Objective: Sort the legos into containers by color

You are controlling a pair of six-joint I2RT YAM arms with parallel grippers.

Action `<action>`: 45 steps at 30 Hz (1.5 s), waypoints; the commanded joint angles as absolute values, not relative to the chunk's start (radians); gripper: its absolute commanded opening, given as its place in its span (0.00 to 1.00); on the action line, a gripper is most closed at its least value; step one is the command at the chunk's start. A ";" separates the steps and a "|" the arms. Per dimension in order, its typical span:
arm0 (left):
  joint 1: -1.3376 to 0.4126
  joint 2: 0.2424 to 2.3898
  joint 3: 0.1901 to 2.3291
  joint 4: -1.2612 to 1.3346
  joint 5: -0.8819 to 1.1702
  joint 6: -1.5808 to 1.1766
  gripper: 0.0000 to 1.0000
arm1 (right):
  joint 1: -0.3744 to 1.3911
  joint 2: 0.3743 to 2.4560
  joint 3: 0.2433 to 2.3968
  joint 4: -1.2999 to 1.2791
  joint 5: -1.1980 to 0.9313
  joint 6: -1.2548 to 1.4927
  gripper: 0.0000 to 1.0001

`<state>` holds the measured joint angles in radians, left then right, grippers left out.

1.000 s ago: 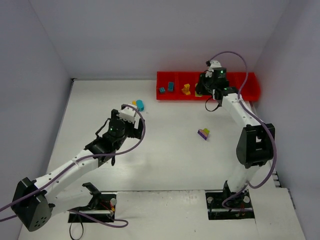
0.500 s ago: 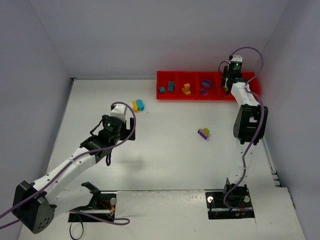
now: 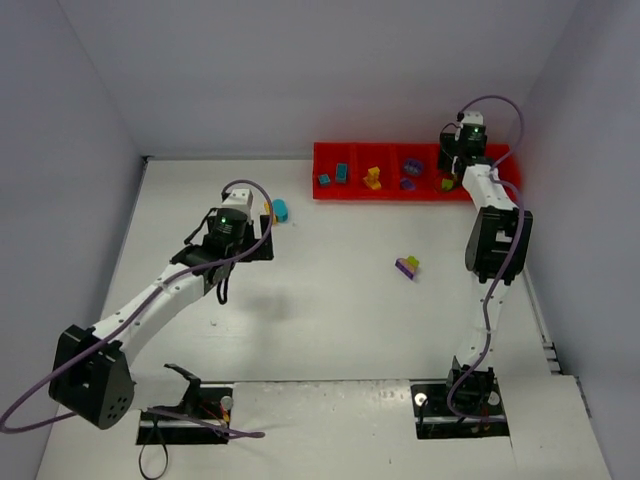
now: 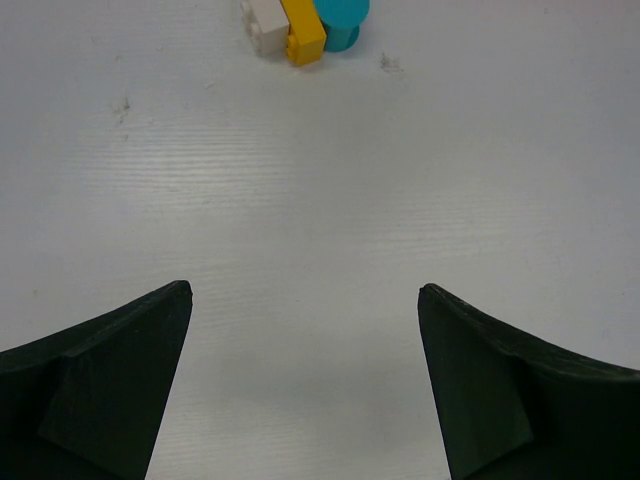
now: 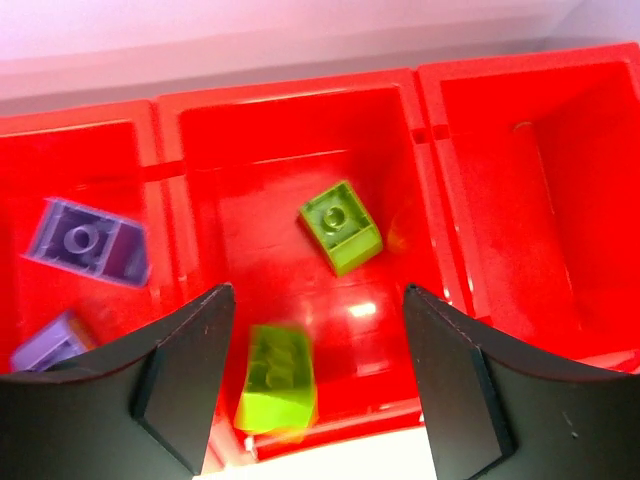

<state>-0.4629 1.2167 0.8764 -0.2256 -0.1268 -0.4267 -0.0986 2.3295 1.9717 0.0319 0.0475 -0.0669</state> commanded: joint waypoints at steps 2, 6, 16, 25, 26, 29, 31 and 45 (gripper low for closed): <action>-0.446 1.317 1.020 -0.166 -0.084 -0.379 0.88 | -0.101 2.151 1.931 0.089 -0.031 -0.075 0.65; -0.410 1.425 1.081 -0.130 -0.034 -0.256 0.88 | -0.101 2.016 1.835 0.087 -0.106 -0.026 0.66; -0.321 1.669 1.327 -0.170 0.175 0.211 0.88 | -0.012 1.734 1.528 0.117 -0.227 0.209 0.66; -0.272 1.951 1.659 -0.437 0.325 0.590 0.88 | 0.103 1.543 1.303 0.120 -0.307 0.258 0.66; -0.272 1.989 1.707 -0.461 0.318 0.621 0.88 | 0.106 1.514 1.284 0.118 -0.316 0.262 0.66; -0.272 2.055 1.785 -0.503 0.321 0.666 0.88 | 0.106 1.461 1.220 0.115 -0.337 0.272 0.66; -0.270 2.104 1.843 -0.538 0.322 0.686 0.88 | 0.106 1.431 1.189 0.101 -0.339 0.270 0.66; -0.270 2.253 1.971 -0.589 0.314 0.689 0.78 | 0.107 1.350 1.103 0.071 -0.359 0.273 0.66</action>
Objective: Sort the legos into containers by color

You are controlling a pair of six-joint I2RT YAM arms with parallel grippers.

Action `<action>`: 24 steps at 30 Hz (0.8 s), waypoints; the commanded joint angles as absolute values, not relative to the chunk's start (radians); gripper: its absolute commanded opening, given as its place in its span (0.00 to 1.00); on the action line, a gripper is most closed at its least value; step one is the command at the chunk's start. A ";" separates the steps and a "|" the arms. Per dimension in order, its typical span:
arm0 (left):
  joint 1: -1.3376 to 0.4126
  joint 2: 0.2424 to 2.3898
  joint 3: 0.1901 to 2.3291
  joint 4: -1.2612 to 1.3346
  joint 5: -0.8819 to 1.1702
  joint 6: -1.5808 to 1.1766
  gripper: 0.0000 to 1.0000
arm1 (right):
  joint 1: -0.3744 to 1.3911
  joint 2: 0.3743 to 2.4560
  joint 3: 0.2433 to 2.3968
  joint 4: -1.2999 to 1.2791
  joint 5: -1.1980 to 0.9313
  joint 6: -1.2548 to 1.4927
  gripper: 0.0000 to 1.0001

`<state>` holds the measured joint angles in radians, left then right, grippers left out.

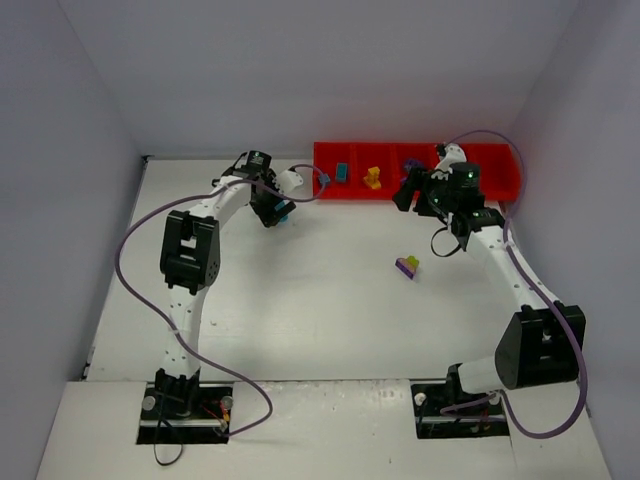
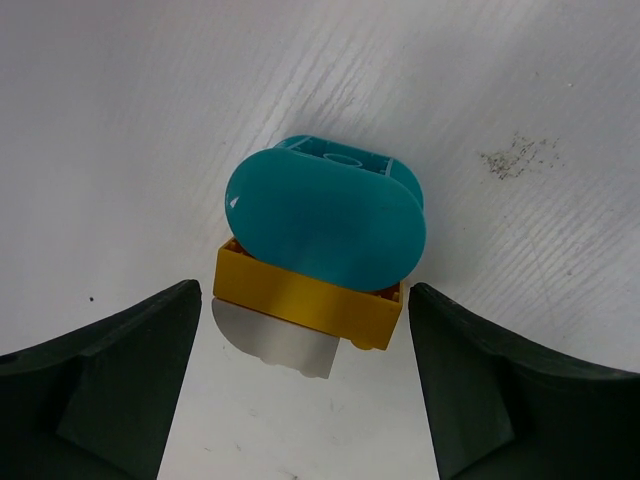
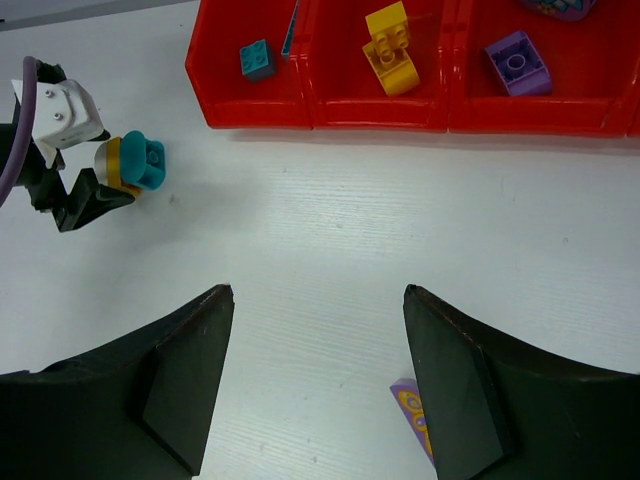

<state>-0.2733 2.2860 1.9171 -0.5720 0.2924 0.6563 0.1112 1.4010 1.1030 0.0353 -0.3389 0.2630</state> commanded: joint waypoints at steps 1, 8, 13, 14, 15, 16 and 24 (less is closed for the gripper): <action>-0.270 2.256 1.971 -0.584 0.316 0.687 0.78 | 0.107 1.350 1.100 0.072 -0.360 0.273 0.66; -0.268 2.258 1.954 -0.592 0.351 0.687 0.57 | 0.112 1.348 1.089 0.071 -0.379 0.275 0.66; -0.268 2.197 1.895 -0.555 0.408 0.678 0.34 | 0.123 1.350 1.091 0.071 -0.402 0.272 0.66; -0.268 2.183 1.882 -0.548 0.435 0.663 0.30 | 0.127 1.351 1.092 0.071 -0.411 0.275 0.66; -0.268 2.149 1.870 -0.526 0.451 0.651 0.27 | 0.130 1.353 1.098 0.069 -0.434 0.276 0.66; -0.268 2.131 1.837 -0.514 0.465 0.641 0.25 | 0.135 1.354 1.103 0.069 -0.448 0.279 0.66; -0.284 1.754 1.456 -0.135 0.604 0.489 0.22 | 0.215 1.413 1.173 0.060 -0.620 0.345 0.73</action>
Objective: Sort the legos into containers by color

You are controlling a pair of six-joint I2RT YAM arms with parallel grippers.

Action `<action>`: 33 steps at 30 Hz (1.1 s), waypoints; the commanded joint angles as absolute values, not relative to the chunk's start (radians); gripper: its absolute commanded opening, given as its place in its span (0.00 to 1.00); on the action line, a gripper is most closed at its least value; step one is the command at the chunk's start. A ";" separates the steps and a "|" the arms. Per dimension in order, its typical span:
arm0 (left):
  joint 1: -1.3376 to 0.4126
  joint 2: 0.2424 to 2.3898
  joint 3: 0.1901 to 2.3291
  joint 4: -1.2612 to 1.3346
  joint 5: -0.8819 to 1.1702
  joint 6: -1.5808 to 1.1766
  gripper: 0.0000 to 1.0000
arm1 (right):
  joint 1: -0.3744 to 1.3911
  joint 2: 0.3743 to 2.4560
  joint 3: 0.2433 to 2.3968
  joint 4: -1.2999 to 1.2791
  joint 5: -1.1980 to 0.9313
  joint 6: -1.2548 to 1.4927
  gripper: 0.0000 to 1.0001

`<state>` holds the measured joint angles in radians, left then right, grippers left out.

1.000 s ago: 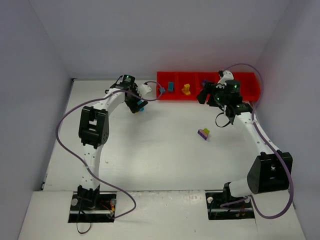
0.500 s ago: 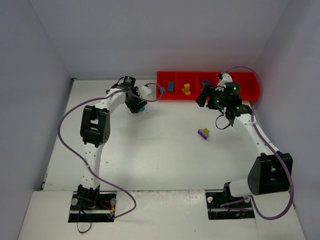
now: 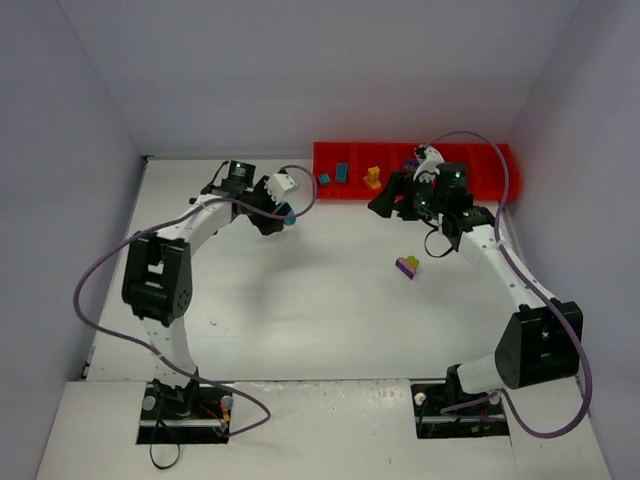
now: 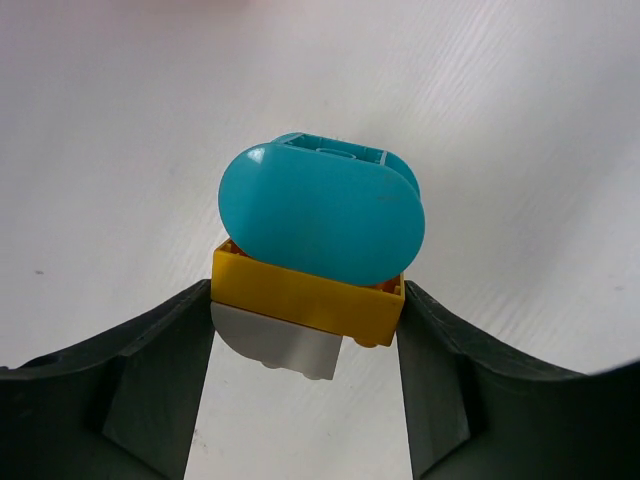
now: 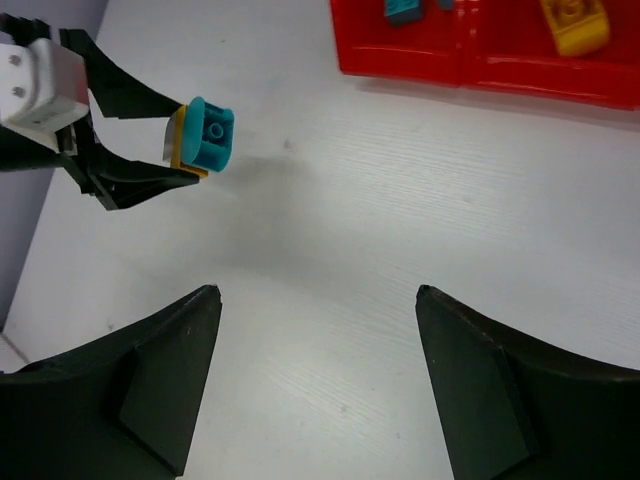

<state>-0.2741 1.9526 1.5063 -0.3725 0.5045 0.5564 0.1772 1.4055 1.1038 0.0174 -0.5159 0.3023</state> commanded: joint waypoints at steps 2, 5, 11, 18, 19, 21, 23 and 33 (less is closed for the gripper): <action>-0.296 1.653 1.355 -0.062 0.600 0.469 0.22 | 0.241 1.428 1.201 0.060 -0.641 0.367 0.78; -0.333 1.533 1.251 -0.012 0.577 0.456 0.22 | 0.297 1.459 1.242 0.060 -0.672 0.394 0.82; -0.445 1.359 1.137 0.041 0.483 0.450 0.22 | 0.416 1.508 1.314 0.064 -0.669 0.420 0.84; -0.511 1.256 1.075 0.040 0.428 0.425 0.22 | 0.489 1.542 1.356 0.098 -0.670 0.446 0.84; -0.515 1.250 1.071 0.038 0.425 0.422 0.22 | 0.495 1.549 1.356 0.100 -0.667 0.446 0.84; -0.532 1.233 1.065 0.038 0.411 0.420 0.22 | 0.511 1.555 1.355 0.103 -0.664 0.452 0.84; -0.548 1.218 1.058 0.038 0.400 0.420 0.22 | 0.526 1.562 1.350 0.107 -0.657 0.454 0.84; -0.568 1.216 1.023 0.026 0.368 0.410 0.21 | 0.561 1.552 1.341 0.129 -0.597 0.442 0.41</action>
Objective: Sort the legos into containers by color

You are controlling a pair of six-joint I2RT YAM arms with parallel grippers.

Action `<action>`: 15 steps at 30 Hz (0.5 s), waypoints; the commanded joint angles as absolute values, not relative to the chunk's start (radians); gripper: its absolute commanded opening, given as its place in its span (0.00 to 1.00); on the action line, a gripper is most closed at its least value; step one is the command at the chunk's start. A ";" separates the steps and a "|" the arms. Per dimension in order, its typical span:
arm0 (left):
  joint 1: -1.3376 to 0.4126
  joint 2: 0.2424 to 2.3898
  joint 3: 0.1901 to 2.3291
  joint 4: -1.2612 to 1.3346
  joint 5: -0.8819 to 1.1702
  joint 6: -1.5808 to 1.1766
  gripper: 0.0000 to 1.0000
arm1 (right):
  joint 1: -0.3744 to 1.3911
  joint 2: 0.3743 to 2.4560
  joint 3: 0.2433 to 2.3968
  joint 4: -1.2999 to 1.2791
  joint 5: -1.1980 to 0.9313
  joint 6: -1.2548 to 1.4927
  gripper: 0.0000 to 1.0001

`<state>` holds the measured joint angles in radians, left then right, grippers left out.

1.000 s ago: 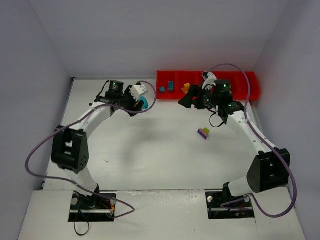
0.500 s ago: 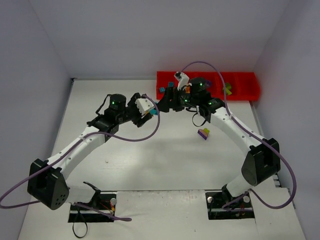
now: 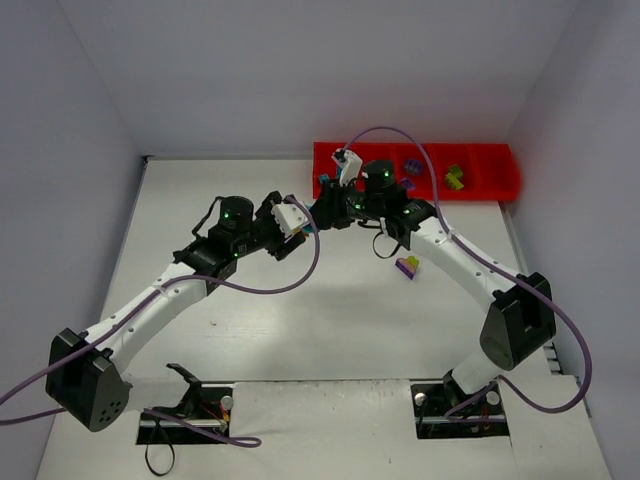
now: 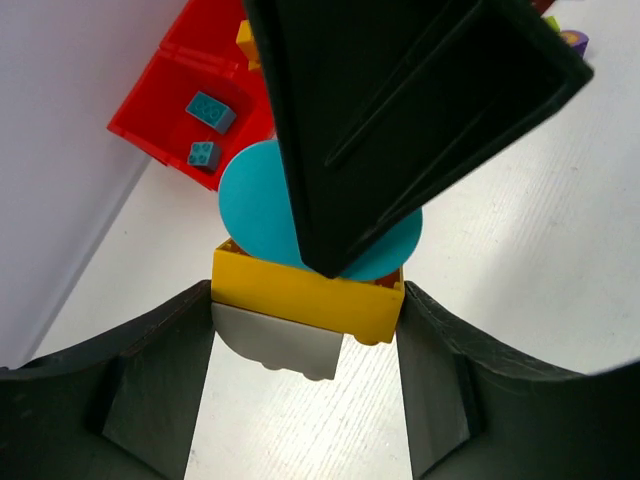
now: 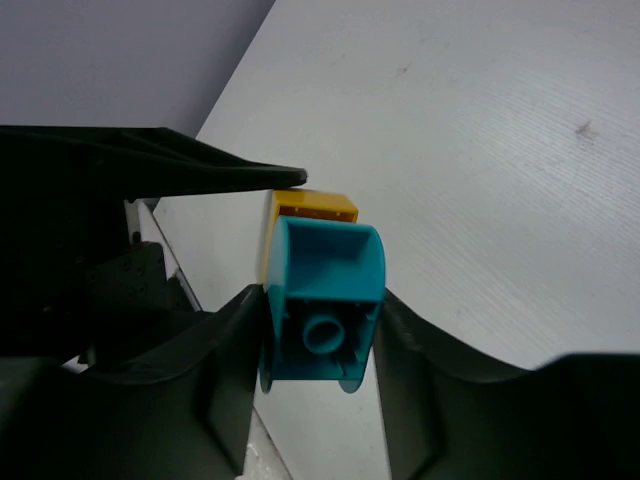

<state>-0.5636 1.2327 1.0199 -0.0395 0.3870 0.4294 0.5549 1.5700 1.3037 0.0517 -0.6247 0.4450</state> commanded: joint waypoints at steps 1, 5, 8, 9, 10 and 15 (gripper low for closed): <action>-0.568 1.221 1.019 0.026 0.361 0.402 0.18 | 0.561 1.546 1.336 0.129 -0.588 0.434 0.33; -0.566 1.252 0.997 0.026 0.325 0.373 0.12 | 0.557 1.529 1.335 0.117 -0.545 0.399 0.03; -0.565 1.276 0.986 0.023 0.304 0.344 0.07 | 0.537 1.523 1.345 0.094 -0.526 0.371 0.00; -0.561 1.284 0.980 0.021 0.301 0.335 0.05 | 0.528 1.520 1.347 0.092 -0.526 0.370 0.00; -0.555 1.295 0.977 0.018 0.293 0.319 0.05 | 0.508 1.519 1.350 0.091 -0.526 0.367 0.00; -0.526 1.301 0.951 0.057 0.264 0.194 0.04 | 0.454 1.565 1.396 0.077 -0.402 0.276 0.08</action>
